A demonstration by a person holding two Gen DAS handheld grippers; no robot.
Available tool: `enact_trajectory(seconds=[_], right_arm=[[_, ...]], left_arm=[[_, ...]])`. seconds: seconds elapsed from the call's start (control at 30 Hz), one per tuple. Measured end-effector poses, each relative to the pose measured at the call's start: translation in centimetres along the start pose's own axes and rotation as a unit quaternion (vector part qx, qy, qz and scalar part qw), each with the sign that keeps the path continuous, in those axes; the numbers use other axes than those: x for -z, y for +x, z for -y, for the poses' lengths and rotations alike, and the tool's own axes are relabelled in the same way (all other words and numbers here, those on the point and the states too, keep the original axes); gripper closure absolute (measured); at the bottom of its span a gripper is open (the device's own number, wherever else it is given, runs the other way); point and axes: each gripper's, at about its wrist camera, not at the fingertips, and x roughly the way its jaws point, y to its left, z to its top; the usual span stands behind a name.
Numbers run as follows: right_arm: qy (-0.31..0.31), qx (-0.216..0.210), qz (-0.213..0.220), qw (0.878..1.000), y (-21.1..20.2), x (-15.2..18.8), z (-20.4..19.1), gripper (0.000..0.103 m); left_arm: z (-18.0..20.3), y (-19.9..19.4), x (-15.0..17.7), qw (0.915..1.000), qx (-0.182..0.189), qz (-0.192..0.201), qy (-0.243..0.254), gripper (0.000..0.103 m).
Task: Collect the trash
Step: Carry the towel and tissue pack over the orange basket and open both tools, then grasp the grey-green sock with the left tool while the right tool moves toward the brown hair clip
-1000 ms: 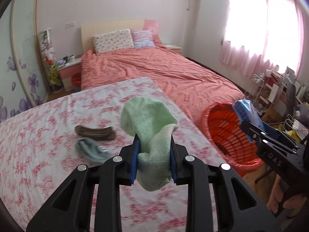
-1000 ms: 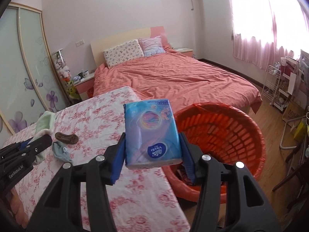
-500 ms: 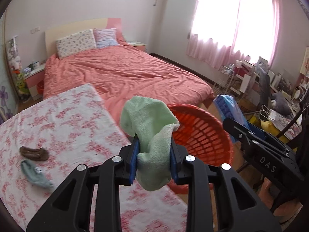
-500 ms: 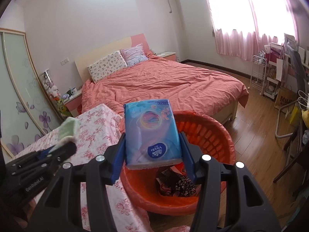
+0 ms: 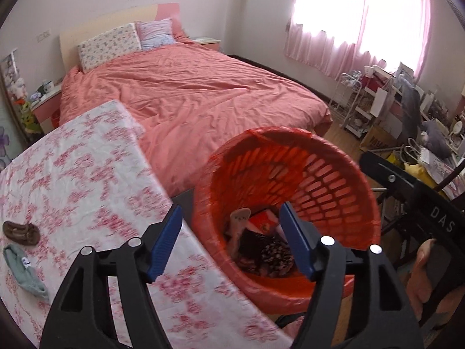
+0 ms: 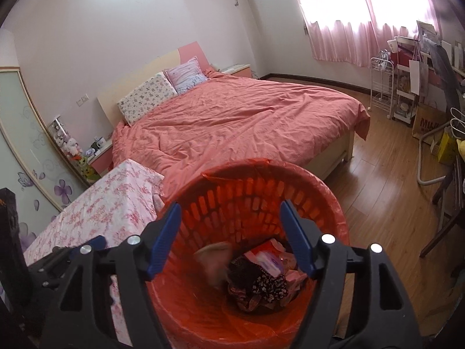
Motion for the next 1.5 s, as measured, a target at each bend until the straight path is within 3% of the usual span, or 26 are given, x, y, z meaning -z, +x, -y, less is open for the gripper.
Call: enact_trajectory(seconds=[0.2, 0.37, 0.53, 0.63, 0.73, 0.9, 0.97, 1.07, 1.23, 1.4, 1.5], right_arm=[[-0.035, 0.018, -0.009, 0.999, 0.0, 2.2, -2.1, 0.033], [-0.071, 0.012, -0.013, 0.997, -0.7, 3.7, -5.4, 0.032], [-0.099, -0.005, -0.03, 0.995, -0.7, 5.6, -8.9, 0.032], [-0.113, -0.014, -0.04, 0.993, -0.5, 6.6, -11.0, 0.032], [-0.13, -0.02, -0.045, 0.99, -0.5, 7.5, -13.1, 0.032], [-0.157, -0.03, -0.052, 0.986, -0.3, 8.6, -16.1, 0.032], [-0.166, -0.034, -0.053, 0.984, -0.3, 8.8, -17.1, 0.032], [-0.182, -0.042, -0.058, 0.981, 0.0, 9.5, -18.9, 0.032], [-0.208, -0.064, -0.073, 0.973, 1.0, 10.8, -22.3, 0.032], [-0.223, -0.107, -0.092, 0.965, 3.3, 11.6, -27.2, 0.032], [-0.235, -0.128, -0.1, 0.958, 5.2, 11.7, -30.7, 0.032]], left_arm=[[-3.7, -2.8, 2.8, 0.9971, -0.075, 0.012, -0.005, 0.028], [-8.8, -4.6, 4.6, 0.9899, -0.135, 0.008, -0.043, 0.027], [-15.5, -5.7, 7.1, 0.9705, -0.206, -0.014, -0.124, 0.027], [-18.5, -5.5, 7.9, 0.9613, -0.217, -0.027, -0.168, 0.027], [-19.9, -5.0, 8.1, 0.9583, -0.209, -0.033, -0.192, 0.035], [-19.7, -4.8, 7.9, 0.9639, -0.192, -0.02, -0.184, 0.081], [-20.0, -5.2, 8.2, 0.9662, -0.186, -0.015, -0.178, 0.089], [-21.5, -6.5, 9.2, 0.9655, -0.185, -0.013, -0.183, 0.091], [-26.5, -9.2, 11.8, 0.9555, -0.202, -0.012, -0.215, 0.091], [-30.2, -11.2, 13.5, 0.9471, -0.218, -0.013, -0.235, 0.091], [-31.4, -11.6, 13.9, 0.9466, -0.209, -0.014, -0.245, 0.088]])
